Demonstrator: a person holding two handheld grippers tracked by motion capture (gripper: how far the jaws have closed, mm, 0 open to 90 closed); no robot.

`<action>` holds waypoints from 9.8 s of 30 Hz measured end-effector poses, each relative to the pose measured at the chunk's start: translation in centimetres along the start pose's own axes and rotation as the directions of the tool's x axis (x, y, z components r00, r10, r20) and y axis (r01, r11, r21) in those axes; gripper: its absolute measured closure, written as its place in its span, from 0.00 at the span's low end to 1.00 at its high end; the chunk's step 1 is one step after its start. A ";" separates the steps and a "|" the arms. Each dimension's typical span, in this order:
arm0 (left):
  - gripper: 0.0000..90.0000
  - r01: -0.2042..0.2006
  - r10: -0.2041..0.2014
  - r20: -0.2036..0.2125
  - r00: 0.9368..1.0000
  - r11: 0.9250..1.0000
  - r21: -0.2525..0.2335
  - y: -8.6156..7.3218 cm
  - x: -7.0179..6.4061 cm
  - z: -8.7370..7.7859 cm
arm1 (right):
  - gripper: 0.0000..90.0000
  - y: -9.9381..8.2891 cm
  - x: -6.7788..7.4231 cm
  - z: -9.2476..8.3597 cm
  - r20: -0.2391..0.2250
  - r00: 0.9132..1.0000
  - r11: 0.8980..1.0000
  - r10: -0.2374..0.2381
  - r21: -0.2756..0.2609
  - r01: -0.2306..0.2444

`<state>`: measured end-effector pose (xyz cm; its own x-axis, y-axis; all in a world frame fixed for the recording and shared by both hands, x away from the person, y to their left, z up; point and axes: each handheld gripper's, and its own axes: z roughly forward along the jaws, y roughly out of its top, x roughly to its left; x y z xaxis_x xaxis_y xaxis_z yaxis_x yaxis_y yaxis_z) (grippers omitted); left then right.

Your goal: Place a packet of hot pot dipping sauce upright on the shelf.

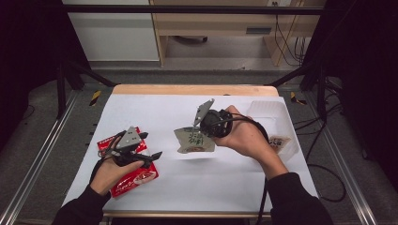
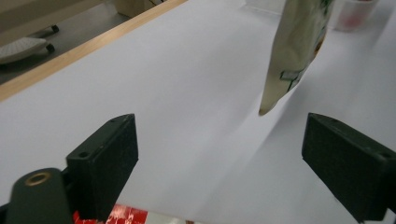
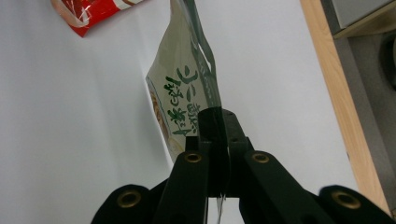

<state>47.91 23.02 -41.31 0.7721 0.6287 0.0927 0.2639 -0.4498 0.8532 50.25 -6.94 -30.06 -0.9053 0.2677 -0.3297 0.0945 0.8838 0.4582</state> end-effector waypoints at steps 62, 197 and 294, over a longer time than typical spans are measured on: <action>0.07 -0.003 0.014 -0.128 0.992 0.996 0.088 -4.2 -1.4 -0.6 | 1.00 -9.0 -8.6 -7.4 0.150 0.981 0.993 0.120 -0.026 -0.117; 0.08 0.044 -0.023 -0.178 0.984 0.992 0.116 -4.5 1.5 -2.0 | 0.17 -9.0 3.0 -2.9 0.215 0.902 0.912 0.374 -0.260 -0.316; 0.35 0.263 -0.238 -0.154 0.959 0.950 0.170 -10.5 12.0 -6.0 | 0.16 -9.3 9.4 10.0 0.175 0.881 0.890 0.440 -0.218 -0.401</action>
<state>50.91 39.11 -46.05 0.5890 0.8073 -0.0350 0.5519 -0.3703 0.7472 45.02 -8.84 -45.67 -0.6834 0.6919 -0.2330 0.3572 0.5952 0.7198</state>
